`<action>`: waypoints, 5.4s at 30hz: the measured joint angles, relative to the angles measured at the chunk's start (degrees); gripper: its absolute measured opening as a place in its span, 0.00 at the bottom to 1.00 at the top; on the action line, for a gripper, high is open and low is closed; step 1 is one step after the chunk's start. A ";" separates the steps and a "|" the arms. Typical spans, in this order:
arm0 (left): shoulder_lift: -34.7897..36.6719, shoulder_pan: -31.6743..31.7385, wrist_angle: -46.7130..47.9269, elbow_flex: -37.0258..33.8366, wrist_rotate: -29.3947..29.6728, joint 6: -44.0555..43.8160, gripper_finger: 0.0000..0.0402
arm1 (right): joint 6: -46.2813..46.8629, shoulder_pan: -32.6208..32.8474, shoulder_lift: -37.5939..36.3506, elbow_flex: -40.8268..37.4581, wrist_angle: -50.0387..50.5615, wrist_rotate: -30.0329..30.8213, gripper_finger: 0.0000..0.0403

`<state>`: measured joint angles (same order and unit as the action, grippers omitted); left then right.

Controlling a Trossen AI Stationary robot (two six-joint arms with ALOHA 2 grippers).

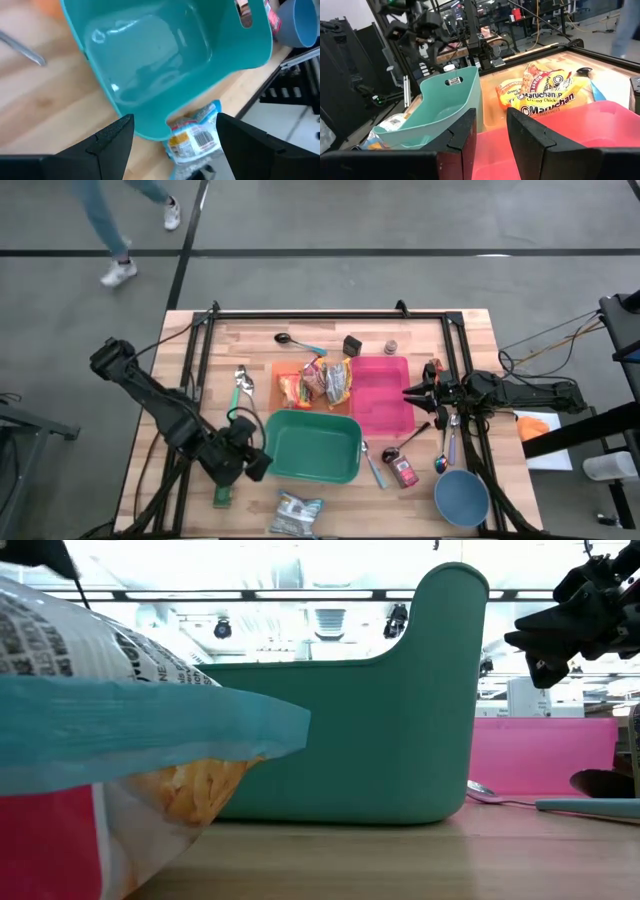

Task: Pick & Place Food Item
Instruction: Put the blue noodle pack into the orange bin

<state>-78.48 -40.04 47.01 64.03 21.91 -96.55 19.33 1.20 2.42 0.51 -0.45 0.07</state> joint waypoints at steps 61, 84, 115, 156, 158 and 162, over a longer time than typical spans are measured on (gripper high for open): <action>-24.74 -0.96 -31.96 -5.33 -13.44 -16.14 0.70 | 0.00 0.01 0.00 -0.01 -0.01 -0.01 0.26; -21.10 -2.77 -29.20 -2.00 -10.53 -10.74 0.70 | 0.00 0.01 0.00 -0.01 0.00 0.00 0.27; -28.85 -6.22 -26.41 -0.94 -0.56 -18.41 0.70 | 0.00 -0.01 0.00 0.00 0.00 -0.01 0.27; -27.48 -6.18 -26.85 -0.94 2.56 -14.06 0.01 | 0.00 0.00 0.00 -0.01 0.02 -0.01 0.27; -26.53 -6.18 -26.85 -0.94 3.52 -13.01 0.01 | 0.00 -0.01 -0.02 0.00 0.00 0.01 0.27; -24.56 -6.20 -26.52 -0.94 5.48 -11.25 0.01 | 0.00 0.01 -0.01 -0.01 0.02 -0.01 0.26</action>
<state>-103.04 -46.24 20.50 63.09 27.39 -107.80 19.33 1.21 2.40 0.50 -0.43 0.05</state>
